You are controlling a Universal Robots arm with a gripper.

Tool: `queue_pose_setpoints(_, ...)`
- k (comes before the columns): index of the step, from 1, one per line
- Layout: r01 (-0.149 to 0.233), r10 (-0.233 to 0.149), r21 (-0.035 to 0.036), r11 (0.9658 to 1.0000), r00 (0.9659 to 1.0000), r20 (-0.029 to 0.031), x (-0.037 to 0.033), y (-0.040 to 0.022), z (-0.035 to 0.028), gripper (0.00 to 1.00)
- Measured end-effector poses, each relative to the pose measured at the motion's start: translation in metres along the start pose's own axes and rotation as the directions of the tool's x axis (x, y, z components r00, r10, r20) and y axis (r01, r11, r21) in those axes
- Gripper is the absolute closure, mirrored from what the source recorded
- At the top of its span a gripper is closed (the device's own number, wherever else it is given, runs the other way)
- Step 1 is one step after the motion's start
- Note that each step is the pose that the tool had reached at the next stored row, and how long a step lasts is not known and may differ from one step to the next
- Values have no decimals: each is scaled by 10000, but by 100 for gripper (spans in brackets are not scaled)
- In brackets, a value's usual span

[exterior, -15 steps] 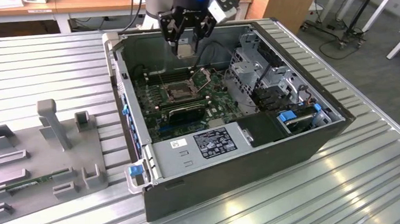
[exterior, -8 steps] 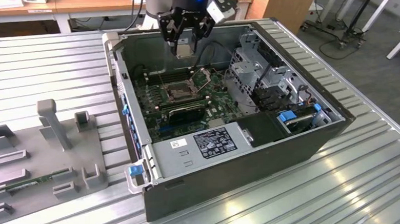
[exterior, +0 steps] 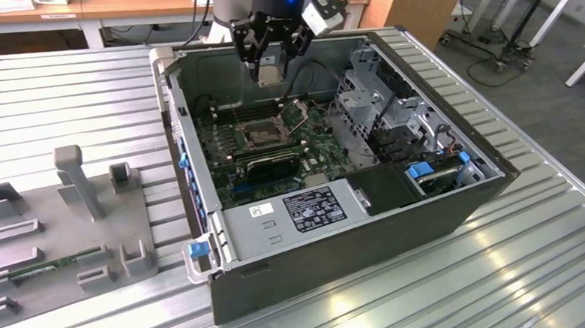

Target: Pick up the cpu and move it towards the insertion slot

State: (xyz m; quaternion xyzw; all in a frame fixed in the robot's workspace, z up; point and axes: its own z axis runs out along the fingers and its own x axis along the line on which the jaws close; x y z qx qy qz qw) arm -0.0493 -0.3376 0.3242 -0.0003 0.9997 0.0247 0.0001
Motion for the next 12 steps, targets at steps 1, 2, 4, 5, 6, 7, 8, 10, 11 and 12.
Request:
queue_pose_setpoints(1, -1, 1, 0, 10000, 10000, 0, 0, 0, 0, 45)
queue_pose_setpoints(2, 0, 0, 0, 10000, 10000, 0, 0, 0, 0, 45)
queue_pose_setpoints(4, 0, 0, -1, 10000, 10000, 1, 0, 0, 2, 45)
queue_pose_setpoints(5, -1, 1, -4, 10000, 10000, 3, 1, 3, 4, 45)
queue_pose_setpoints(6, -2, 2, -4, 10000, 10000, 3, 1, 9, 5, 45)
queue_pose_setpoints(7, -1, 1, -2, 10000, 10000, 1, 0, 14, 5, 45)
queue_pose_setpoints(8, 0, 0, -2, 10000, 10000, 1, 0, 14, 5, 45)
queue_pose_setpoints(10, 0, 0, -1, 10000, 10000, 1, 0, 27, 6, 45)
queue_pose_setpoints(11, 0, 0, -2, 10000, 10000, 1, 0, 28, 6, 45)
queue_pose_setpoints(12, 0, 0, -1, 10000, 10000, 1, 0, 28, 6, 45)
